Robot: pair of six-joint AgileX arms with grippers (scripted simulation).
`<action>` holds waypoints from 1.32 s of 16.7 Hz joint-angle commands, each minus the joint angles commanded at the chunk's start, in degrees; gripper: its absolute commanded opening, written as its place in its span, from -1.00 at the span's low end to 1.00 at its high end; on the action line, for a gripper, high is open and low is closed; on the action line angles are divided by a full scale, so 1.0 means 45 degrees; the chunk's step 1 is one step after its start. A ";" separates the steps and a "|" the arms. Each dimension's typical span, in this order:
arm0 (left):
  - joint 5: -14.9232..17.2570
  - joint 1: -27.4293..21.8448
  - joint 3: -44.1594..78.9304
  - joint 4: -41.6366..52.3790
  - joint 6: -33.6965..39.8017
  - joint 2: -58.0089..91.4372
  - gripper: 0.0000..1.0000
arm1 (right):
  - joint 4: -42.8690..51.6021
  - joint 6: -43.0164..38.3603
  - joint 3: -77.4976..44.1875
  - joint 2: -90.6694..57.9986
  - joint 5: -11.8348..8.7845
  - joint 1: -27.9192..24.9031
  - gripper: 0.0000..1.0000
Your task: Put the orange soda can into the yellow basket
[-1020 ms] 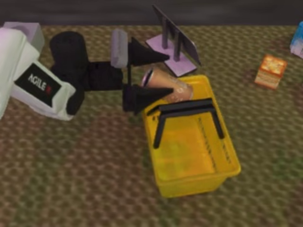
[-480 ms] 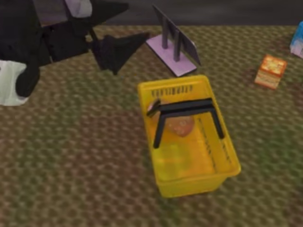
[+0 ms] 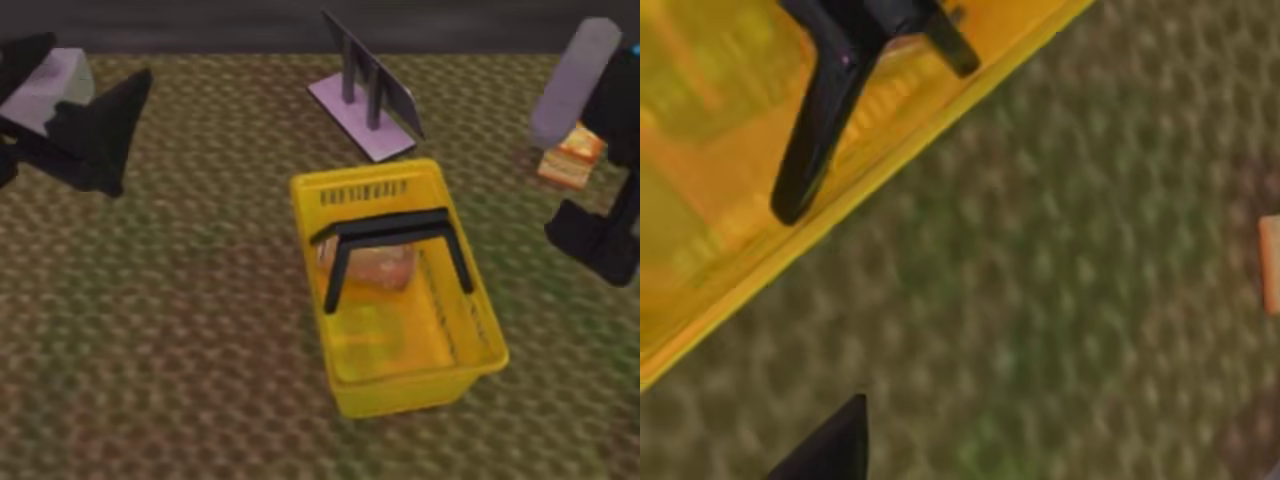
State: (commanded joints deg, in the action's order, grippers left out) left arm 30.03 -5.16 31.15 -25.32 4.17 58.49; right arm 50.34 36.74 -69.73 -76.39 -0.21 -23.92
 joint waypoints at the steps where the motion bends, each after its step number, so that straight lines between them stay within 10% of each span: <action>1: -0.0715 0.0184 -0.0772 0.0689 -0.0007 -0.1440 1.00 | 0.0803 0.0580 -0.1157 -0.1317 -0.0005 -0.0375 1.00; 11: -0.6162 0.1331 -0.6456 0.5313 -0.0770 -1.2140 1.00 | 0.6291 0.4824 -0.9655 -1.0391 0.0059 -0.3123 1.00; 22: -0.6674 0.1401 -0.6923 0.5627 -0.0926 -1.2997 1.00 | 0.6246 0.5204 -0.9920 -1.1002 0.0086 -0.3355 1.00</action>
State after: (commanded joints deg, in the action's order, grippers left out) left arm 0.00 1.15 0.00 0.00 0.00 0.00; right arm 78.45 60.16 -114.37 -125.90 0.17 -39.02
